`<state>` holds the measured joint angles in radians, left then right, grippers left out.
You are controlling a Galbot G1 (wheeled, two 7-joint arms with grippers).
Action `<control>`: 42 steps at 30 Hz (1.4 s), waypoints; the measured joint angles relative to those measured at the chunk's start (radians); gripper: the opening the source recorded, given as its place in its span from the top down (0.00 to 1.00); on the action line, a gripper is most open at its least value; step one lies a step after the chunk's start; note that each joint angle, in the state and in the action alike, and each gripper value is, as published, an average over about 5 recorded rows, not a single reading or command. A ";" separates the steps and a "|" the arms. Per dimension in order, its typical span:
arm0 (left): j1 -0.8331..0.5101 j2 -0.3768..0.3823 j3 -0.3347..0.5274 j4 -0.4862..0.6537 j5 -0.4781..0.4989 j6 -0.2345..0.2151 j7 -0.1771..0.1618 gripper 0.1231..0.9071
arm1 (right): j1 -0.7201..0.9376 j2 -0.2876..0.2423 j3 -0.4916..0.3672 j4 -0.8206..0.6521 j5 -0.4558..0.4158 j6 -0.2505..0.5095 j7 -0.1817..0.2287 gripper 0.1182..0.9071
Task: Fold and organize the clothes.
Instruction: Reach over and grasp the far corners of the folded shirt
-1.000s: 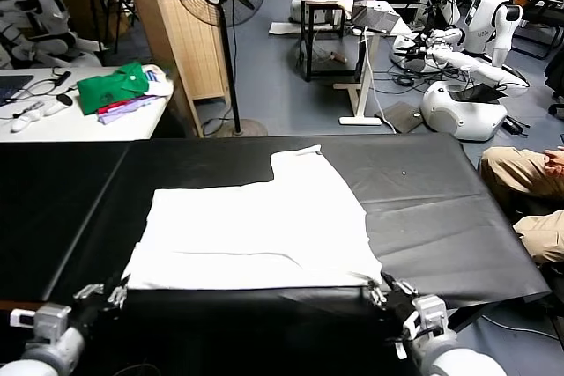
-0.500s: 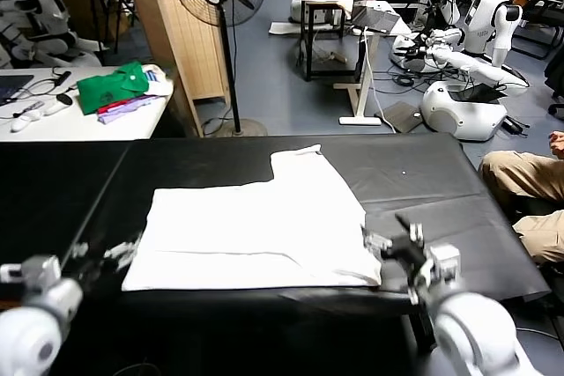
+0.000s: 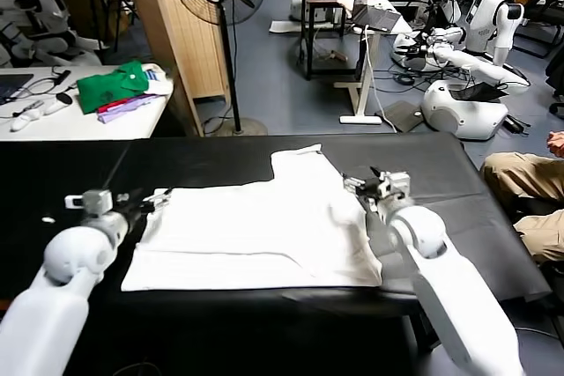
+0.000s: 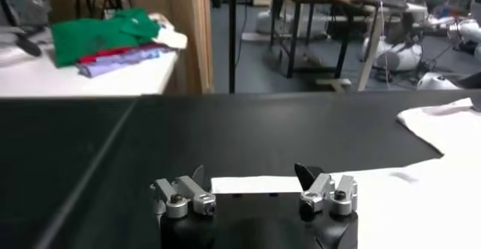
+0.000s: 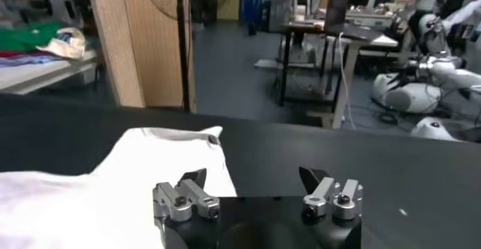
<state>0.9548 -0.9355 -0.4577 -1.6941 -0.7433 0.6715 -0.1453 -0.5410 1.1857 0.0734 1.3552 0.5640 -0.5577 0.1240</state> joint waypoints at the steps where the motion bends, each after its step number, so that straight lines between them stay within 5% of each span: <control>1: -0.013 -0.001 0.009 0.017 0.002 0.004 0.001 0.14 | 0.029 0.008 -0.018 -0.037 0.007 -0.003 -0.001 0.14; 11: -0.095 -0.019 0.053 0.140 0.025 0.028 0.010 0.14 | 0.204 0.109 -0.086 -0.314 0.038 -0.031 -0.051 0.14; 19: -0.133 -0.019 0.059 0.189 -0.009 0.038 0.013 0.14 | 0.246 0.171 -0.096 -0.423 0.016 -0.024 -0.044 0.14; 24: -0.127 -0.015 0.059 0.193 -0.008 0.039 0.031 0.16 | 0.253 0.188 -0.096 -0.445 0.009 -0.029 -0.040 0.35; 27: -0.125 -0.016 0.057 0.197 -0.001 0.032 0.035 0.29 | 0.252 0.192 -0.097 -0.446 0.008 -0.033 -0.042 0.54; 33: -0.141 -0.024 0.054 0.227 0.006 0.016 0.035 0.72 | 0.239 0.194 -0.089 -0.440 0.008 -0.037 -0.043 0.94; 38: -0.161 -0.026 0.054 0.268 0.015 0.001 0.048 0.96 | 0.227 0.189 -0.079 -0.422 0.008 -0.037 -0.044 1.00; 42: -0.160 -0.025 0.054 0.279 0.017 -0.010 0.061 0.99 | 0.210 0.180 -0.063 -0.398 0.012 -0.014 -0.048 1.00</control>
<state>0.7951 -0.9603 -0.4042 -1.4154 -0.7258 0.6615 -0.0844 -0.3306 1.3656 0.0102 0.9571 0.5762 -0.5716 0.0762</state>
